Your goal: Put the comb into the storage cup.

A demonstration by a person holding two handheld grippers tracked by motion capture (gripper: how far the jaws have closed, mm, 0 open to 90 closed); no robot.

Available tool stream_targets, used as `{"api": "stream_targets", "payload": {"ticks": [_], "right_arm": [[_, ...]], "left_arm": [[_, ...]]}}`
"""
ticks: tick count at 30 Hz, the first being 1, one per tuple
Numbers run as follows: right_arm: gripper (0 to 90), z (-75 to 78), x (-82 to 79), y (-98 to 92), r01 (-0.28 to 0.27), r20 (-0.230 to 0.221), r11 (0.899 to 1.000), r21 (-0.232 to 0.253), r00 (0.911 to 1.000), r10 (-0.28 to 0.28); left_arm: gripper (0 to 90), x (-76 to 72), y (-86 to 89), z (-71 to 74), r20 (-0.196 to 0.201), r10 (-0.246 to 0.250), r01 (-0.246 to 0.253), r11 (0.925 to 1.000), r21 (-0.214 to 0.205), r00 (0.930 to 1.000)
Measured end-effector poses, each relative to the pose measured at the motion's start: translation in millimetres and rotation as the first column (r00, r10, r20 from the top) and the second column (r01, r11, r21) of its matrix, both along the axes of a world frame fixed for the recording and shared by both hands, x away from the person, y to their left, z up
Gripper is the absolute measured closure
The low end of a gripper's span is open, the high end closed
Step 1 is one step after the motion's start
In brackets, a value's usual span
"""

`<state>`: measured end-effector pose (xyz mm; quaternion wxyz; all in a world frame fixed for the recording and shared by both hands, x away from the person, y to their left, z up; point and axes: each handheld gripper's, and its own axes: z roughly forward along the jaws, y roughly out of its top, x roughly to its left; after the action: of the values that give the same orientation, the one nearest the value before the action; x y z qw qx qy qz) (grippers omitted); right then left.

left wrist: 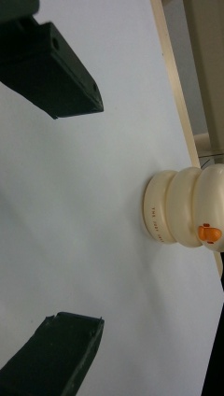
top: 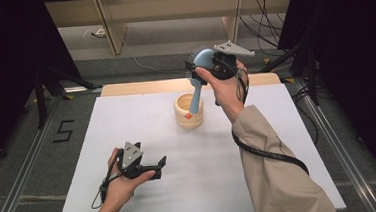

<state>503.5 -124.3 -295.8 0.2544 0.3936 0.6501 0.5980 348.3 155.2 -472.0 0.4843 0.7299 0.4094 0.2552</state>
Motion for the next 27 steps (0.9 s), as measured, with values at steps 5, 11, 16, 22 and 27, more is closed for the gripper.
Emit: {"api": "stream_targets", "payload": {"ticks": [5, 11, 16, 22, 27], "right_arm": [[20.0, 1.4, 2.1, -0.6, 0.006, 0.005, 1.000, 0.002, 1.0000, -0.006], [20.0, 4.2, 5.7, 0.9, 0.009, 0.008, 1.000, 0.009, 0.9999, -0.009], [20.0, 5.4, 7.8, 3.2, 0.012, 0.016, 1.000, 0.004, 0.9998, -0.012], [20.0, 6.5, 10.3, 4.6, 0.014, 0.023, 1.000, 0.004, 0.9996, -0.014], [20.0, 6.1, 12.4, 4.5, 0.021, 0.023, 1.000, 0.005, 0.9995, -0.021]], "left_arm": [[0.0, -0.2, -0.2, 0.1, -0.001, -0.001, 0.001, 1.0000, -0.001, 1.0000], [0.0, -0.4, -0.6, 0.2, -0.001, -0.003, 0.003, 1.0000, 0.001, 1.0000], [0.0, -0.4, -0.3, 0.6, -0.001, -0.002, 0.002, 1.0000, 0.000, 1.0000], [0.0, -0.4, -0.3, 0.5, -0.002, -0.001, 0.001, 1.0000, -0.003, 1.0000], [0.0, -0.3, -0.5, 0.6, -0.002, -0.001, 0.001, 1.0000, -0.004, 1.0000]]}}
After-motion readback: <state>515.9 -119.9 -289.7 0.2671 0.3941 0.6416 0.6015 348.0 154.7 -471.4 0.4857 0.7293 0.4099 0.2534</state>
